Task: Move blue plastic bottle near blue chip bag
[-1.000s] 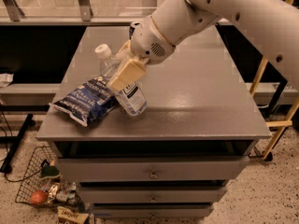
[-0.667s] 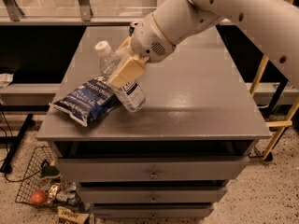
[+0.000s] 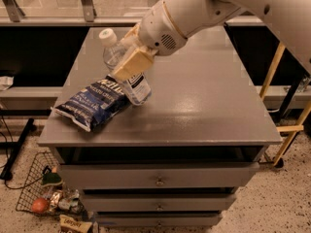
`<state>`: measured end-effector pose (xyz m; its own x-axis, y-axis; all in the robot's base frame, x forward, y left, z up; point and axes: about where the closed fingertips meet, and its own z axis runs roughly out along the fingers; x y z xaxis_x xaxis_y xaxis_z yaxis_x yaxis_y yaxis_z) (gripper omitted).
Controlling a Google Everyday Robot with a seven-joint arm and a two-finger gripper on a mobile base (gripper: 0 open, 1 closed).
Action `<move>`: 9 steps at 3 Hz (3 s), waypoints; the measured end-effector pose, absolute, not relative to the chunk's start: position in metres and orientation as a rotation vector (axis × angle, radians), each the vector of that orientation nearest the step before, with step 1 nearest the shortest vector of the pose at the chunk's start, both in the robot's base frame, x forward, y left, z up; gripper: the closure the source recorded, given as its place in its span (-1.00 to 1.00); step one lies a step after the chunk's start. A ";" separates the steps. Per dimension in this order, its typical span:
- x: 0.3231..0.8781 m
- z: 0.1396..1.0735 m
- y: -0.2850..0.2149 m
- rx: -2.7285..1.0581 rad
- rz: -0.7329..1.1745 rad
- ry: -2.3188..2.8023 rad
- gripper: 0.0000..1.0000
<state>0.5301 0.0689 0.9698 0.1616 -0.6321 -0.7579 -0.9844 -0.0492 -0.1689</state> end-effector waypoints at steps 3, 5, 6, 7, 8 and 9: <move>0.540 0.946 0.059 -1.548 0.780 1.667 1.00; 0.543 0.952 0.060 -1.471 0.824 1.618 1.00; 0.543 0.953 0.059 -1.453 0.836 1.577 1.00; 0.545 0.948 0.055 -1.438 0.847 1.555 1.00; 0.546 0.939 0.050 -1.436 0.852 1.548 0.94; 0.545 0.940 0.052 -1.440 0.854 1.546 0.47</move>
Offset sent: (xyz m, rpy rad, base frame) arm 0.0132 -0.0200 -0.0250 0.1079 0.1521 -0.1845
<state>0.5447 0.0523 0.9399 0.0085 -0.4232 -0.9060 -0.9922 0.1092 -0.0604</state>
